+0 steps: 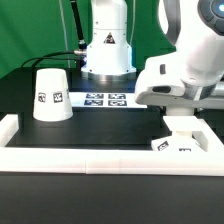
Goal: Assemble lamp
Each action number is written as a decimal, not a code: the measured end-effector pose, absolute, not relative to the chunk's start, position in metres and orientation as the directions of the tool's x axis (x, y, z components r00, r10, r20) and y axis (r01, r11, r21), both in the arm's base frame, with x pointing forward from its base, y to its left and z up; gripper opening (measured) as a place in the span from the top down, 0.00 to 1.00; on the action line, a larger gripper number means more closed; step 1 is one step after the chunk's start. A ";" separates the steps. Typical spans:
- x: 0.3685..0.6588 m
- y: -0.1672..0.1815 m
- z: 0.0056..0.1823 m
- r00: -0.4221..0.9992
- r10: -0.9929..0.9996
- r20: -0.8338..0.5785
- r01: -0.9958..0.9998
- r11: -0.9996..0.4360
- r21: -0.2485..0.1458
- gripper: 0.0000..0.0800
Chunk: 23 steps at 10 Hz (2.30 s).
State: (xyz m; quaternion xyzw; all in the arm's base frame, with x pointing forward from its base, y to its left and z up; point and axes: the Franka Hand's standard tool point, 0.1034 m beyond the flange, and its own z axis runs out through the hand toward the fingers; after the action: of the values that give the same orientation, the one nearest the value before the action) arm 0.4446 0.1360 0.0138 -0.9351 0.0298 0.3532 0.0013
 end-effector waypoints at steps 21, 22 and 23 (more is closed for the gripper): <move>0.563 0.096 0.135 0.987 0.006 -0.163 -0.010 -0.995 -0.099 0.28; 0.566 0.094 0.134 0.996 0.021 -0.083 0.012 -0.995 -0.101 0.28; 0.567 0.083 0.133 0.998 0.052 -0.042 0.048 -0.994 -0.101 0.28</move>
Offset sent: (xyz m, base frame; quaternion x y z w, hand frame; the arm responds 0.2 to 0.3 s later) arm 0.0280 -0.0198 0.0607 0.0243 -0.0214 -0.0511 0.9982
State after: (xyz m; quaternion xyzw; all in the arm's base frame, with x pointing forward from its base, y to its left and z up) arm 0.5669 0.0833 0.1330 -0.9982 -0.0250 0.0221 0.0500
